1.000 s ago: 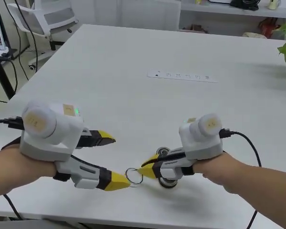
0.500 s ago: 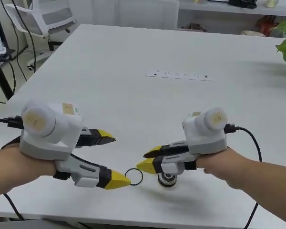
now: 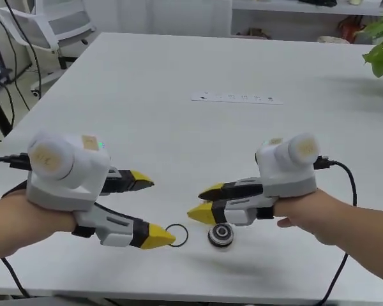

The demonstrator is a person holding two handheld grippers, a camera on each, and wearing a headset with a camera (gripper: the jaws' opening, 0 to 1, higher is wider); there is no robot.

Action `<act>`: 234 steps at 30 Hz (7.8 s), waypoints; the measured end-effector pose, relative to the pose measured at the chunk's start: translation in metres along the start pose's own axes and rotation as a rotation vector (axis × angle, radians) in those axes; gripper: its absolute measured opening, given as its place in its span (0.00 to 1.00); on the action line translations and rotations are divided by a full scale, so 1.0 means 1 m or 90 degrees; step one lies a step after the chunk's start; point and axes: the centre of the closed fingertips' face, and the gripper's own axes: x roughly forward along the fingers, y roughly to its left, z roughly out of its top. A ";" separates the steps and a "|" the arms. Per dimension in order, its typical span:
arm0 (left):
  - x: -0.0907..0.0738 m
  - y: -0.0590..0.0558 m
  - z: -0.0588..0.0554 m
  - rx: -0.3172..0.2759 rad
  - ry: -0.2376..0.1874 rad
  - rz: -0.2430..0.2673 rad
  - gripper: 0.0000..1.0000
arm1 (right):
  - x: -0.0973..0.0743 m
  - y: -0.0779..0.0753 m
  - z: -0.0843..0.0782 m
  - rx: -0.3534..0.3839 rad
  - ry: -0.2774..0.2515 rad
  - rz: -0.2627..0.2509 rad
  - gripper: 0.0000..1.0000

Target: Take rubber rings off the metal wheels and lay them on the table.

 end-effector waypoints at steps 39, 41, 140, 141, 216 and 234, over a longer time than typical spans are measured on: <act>0.063 -0.011 0.005 0.016 0.032 -0.069 0.65 | -0.052 -0.017 -0.052 0.000 0.034 -0.054 0.29; 0.065 -0.013 0.005 0.017 0.036 -0.073 0.64 | -0.052 -0.016 -0.056 -0.005 0.042 -0.052 0.29; 0.112 -0.030 -0.009 0.034 0.037 -0.073 0.14 | -0.033 -0.013 -0.084 -0.085 0.092 -0.040 0.13; 0.112 -0.029 -0.009 0.035 0.036 -0.073 0.13 | -0.033 -0.013 -0.084 -0.085 0.093 -0.040 0.13; 0.114 -0.027 -0.008 0.053 0.042 -0.046 0.12 | -0.042 -0.018 -0.065 0.117 -0.003 -0.055 0.00; 0.114 -0.028 -0.008 0.054 0.043 -0.049 0.12 | -0.037 -0.012 -0.063 0.074 0.008 -0.042 0.00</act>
